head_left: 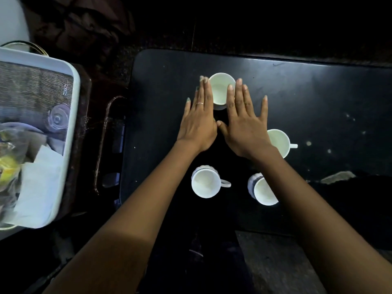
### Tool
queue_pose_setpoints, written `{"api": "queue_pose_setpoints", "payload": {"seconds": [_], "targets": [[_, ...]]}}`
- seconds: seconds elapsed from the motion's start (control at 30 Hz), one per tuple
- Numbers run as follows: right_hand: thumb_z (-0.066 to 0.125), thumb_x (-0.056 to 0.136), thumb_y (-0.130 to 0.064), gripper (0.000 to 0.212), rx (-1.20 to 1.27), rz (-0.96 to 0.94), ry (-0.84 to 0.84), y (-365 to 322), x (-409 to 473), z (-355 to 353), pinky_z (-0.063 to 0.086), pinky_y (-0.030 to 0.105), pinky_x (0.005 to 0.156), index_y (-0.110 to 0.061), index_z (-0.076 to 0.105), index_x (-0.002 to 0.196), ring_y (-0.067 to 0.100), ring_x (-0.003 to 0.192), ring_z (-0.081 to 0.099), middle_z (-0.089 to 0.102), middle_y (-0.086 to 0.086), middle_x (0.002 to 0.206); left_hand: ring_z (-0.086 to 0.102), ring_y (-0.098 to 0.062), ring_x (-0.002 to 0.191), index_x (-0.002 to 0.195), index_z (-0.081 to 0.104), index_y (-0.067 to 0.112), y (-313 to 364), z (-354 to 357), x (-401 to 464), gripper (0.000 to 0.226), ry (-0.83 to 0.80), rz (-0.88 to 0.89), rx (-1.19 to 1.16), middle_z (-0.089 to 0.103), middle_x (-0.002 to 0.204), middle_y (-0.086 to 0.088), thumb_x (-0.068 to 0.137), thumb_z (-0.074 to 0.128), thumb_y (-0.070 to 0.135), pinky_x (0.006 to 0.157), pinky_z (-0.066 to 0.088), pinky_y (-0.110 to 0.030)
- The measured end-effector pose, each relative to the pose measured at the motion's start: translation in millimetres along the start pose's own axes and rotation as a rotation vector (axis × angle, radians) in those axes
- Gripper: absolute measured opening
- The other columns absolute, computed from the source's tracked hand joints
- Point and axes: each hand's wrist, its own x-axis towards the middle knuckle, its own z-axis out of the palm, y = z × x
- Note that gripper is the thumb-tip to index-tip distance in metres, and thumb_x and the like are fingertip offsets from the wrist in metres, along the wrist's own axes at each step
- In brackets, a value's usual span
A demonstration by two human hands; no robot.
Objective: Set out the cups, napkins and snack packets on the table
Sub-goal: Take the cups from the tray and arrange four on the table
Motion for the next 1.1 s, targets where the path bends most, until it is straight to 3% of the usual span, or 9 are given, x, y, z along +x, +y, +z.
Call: {"api": "queue_pose_setpoints", "payload": {"seconds": [0.3,0.43,0.5,0.6,0.77,0.93,1.0,1.1], "targets": [[0.037,0.096,-0.041,0.075,0.105,0.0,0.022,6.6,0.7,-10.0,-0.008,0.053,0.115,-0.017,-0.01,0.15,0.025,0.147,-0.013,-0.016,0.006,0.159,-0.011,-0.024,0.147,0.147,-0.016,0.006,7.2,-0.3,1.7,0.089,0.086,0.001,0.04,-0.018,0.158,-0.012,0.088,0.05,0.015,0.117,-0.008,-0.042],[0.05,0.09,-0.027,0.066,0.314,0.091,0.263,12.8,-28.3,-20.7,0.009,0.038,0.114,-0.018,0.021,0.149,0.029,0.145,0.013,0.016,0.008,0.158,-0.005,-0.025,0.148,0.149,-0.004,0.004,18.3,6.6,-19.7,0.083,0.204,0.043,0.028,-0.007,0.159,-0.014,0.086,0.048,0.013,0.119,-0.005,-0.039],[0.053,0.089,-0.021,0.058,0.377,0.139,0.358,19.7,-51.5,-19.9,0.016,0.038,0.111,-0.014,0.034,0.144,0.029,0.14,0.024,0.029,0.01,0.153,0.0,-0.023,0.148,0.15,0.002,0.005,26.7,14.1,-36.3,0.081,0.204,0.087,0.007,0.001,0.16,-0.011,0.085,0.049,0.012,0.119,-0.004,-0.038],[0.049,0.091,-0.023,0.052,0.404,0.195,0.362,33.1,-89.3,-11.9,0.017,0.034,0.111,-0.013,0.038,0.141,0.026,0.139,0.027,0.033,0.009,0.151,0.007,-0.021,0.148,0.15,0.01,0.007,40.4,28.6,-62.0,0.078,0.146,0.169,-0.019,0.009,0.159,-0.007,0.083,0.051,0.013,0.12,-0.002,-0.037],[0.034,0.095,-0.035,0.058,0.335,0.171,0.22,47.0,-137.7,5.8,0.016,0.04,0.115,-0.007,0.03,0.146,0.024,0.145,0.018,0.02,0.012,0.156,0.009,-0.02,0.147,0.15,0.011,0.011,55.4,50.6,-93.9,0.07,0.014,0.238,0.0,0.01,0.159,-0.004,0.089,0.043,0.022,0.119,-0.002,-0.036],[0.012,0.094,-0.053,0.068,0.23,0.181,0.004,50.7,-149.9,18.0,-0.009,0.032,0.118,-0.015,0.004,0.15,0.01,0.146,-0.01,-0.007,0.001,0.158,0.005,-0.022,0.148,0.15,0.007,0.01,64.2,64.1,-101.6,0.064,-0.051,0.261,0.11,0.006,0.159,-0.004,0.095,0.037,0.022,0.117,-0.01,-0.035],[-0.001,0.09,-0.06,0.073,0.19,0.189,-0.051,50.3,-149.2,22.8,-0.015,0.033,0.116,-0.017,-0.005,0.149,0.009,0.145,-0.018,-0.015,-0.001,0.157,-0.002,-0.019,0.148,0.15,0.001,0.012,64.3,68.9,-100.5,0.064,-0.076,0.255,0.155,-0.002,0.16,-0.003,0.096,0.032,0.023,0.116,-0.017,-0.032],[-0.004,0.087,-0.061,0.074,0.16,0.196,-0.092,49.7,-146.4,28.2,-0.017,0.037,0.115,-0.018,-0.014,0.147,0.01,0.143,-0.023,-0.023,-0.001,0.155,-0.007,-0.018,0.148,0.15,-0.003,0.012,64.3,71.3,-96.7,0.066,-0.087,0.247,0.198,-0.007,0.16,-0.003,0.093,0.028,0.022,0.114,-0.022,-0.03]]}}
